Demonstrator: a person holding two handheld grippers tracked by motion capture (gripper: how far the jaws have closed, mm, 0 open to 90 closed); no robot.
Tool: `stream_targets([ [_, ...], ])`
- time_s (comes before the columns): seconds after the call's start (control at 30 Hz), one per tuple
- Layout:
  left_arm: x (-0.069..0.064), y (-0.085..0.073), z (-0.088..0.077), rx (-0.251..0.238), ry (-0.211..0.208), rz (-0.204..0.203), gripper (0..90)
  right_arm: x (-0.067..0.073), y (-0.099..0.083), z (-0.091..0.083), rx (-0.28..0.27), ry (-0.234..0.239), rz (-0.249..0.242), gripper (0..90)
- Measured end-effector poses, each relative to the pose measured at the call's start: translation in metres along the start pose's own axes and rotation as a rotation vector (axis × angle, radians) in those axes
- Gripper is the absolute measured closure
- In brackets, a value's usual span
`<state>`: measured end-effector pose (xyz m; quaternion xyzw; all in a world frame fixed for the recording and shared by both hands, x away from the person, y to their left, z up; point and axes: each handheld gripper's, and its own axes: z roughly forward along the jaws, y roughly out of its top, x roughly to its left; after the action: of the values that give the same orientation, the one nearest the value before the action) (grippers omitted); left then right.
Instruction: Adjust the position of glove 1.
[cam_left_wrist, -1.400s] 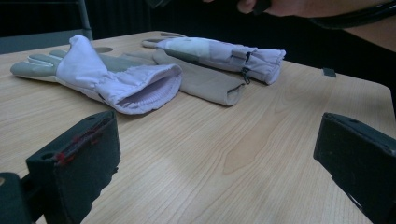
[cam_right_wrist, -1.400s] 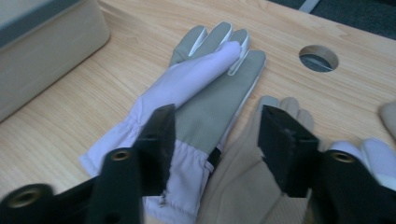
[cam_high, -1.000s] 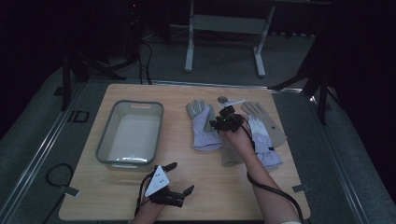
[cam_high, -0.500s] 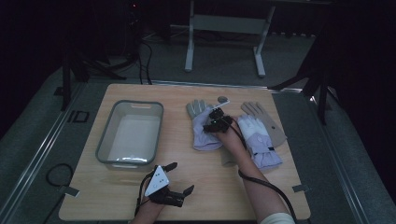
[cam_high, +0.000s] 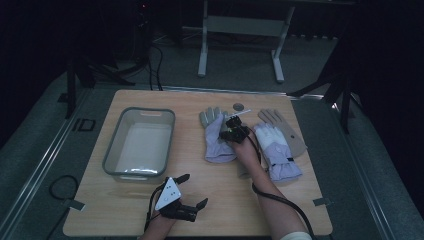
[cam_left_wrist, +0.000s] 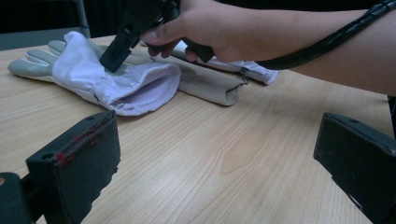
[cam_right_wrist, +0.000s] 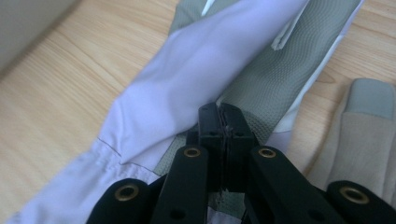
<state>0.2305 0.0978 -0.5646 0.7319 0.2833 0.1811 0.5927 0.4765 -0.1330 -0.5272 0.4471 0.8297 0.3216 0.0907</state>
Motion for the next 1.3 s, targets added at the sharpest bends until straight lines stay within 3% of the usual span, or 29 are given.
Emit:
stream_targets([
  [0.2, 0.0, 0.0, 0.0, -0.002, 0.006, -0.002, 0.4, 0.006, -0.002, -0.027, -0.065, 0.014, 0.048, 88.9],
  [0.23, 0.0, 0.0, 0.0, -0.002, 0.007, -0.002, 0.4, 0.011, -0.003, -0.04, -0.094, 0.01, 0.058, 88.9],
  [0.27, 0.0, 0.0, 0.0, -0.002, 0.009, -0.002, 0.4, 0.011, -0.003, -0.04, -0.094, 0.01, 0.058, 88.9],
  [0.3, -0.001, 0.0, 0.0, -0.004, 0.011, -0.003, 0.4, 0.016, -0.004, -0.056, -0.128, 0.022, 0.077, 88.9],
  [0.33, -0.001, 0.0, 0.0, -0.004, 0.011, -0.003, 0.4, 0.016, -0.004, -0.056, -0.128, 0.022, 0.077, 88.9],
  [0.4, -0.001, 0.0, 0.0, -0.006, 0.015, -0.002, 0.4, 0.02, -0.006, -0.072, -0.159, 0.033, 0.088, 88.8],
  [0.43, -0.001, 0.0, -0.001, -0.004, 0.015, 0.001, 0.4, 0.027, -0.01, -0.087, -0.179, 0.035, 0.083, 88.9],
  [0.47, -0.001, 0.0, -0.001, -0.006, 0.015, 0.001, 0.4, 0.027, -0.01, -0.087, -0.179, 0.035, 0.083, 88.9],
  [0.57, -0.001, 0.0, -0.001, -0.007, 0.016, -0.001, 0.4, 0.035, -0.019, -0.106, -0.205, 0.029, 0.075, 88.8],
  [0.7, -0.001, 0.0, -0.001, -0.007, 0.019, 0.002, 0.4, 0.046, -0.043, -0.125, -0.235, 0.034, 0.104, 88.8],
  [0.87, -0.002, -0.001, -0.001, -0.011, 0.023, 0.007, 0.4, 0.052, -0.064, -0.129, -0.233, 0.048, 0.127, 88.8],
  [0.93, -0.002, 0.0, -0.001, -0.01, 0.023, 0.007, 0.4, 0.055, -0.074, -0.129, -0.216, 0.039, 0.114, 88.8],
  [1.03, -0.002, 0.0, -0.001, -0.01, 0.023, 0.007, 0.4, 0.052, -0.087, -0.124, -0.206, 0.038, 0.128, 88.9],
  [1.17, -0.002, 0.0, 0.0, -0.007, 0.022, 0.007, 0.4, 0.05, -0.089, -0.115, -0.194, 0.064, 0.138, 88.8],
  [1.27, -0.002, 0.0, 0.0, -0.006, 0.022, 0.009, 0.4, 0.051, -0.087, -0.104, -0.185, 0.057, 0.117, 88.8],
  [1.3, -0.002, 0.0, 0.0, -0.006, 0.022, 0.01, 0.4, 0.049, -0.085, -0.093, -0.176, 0.073, 0.127, 88.8],
])
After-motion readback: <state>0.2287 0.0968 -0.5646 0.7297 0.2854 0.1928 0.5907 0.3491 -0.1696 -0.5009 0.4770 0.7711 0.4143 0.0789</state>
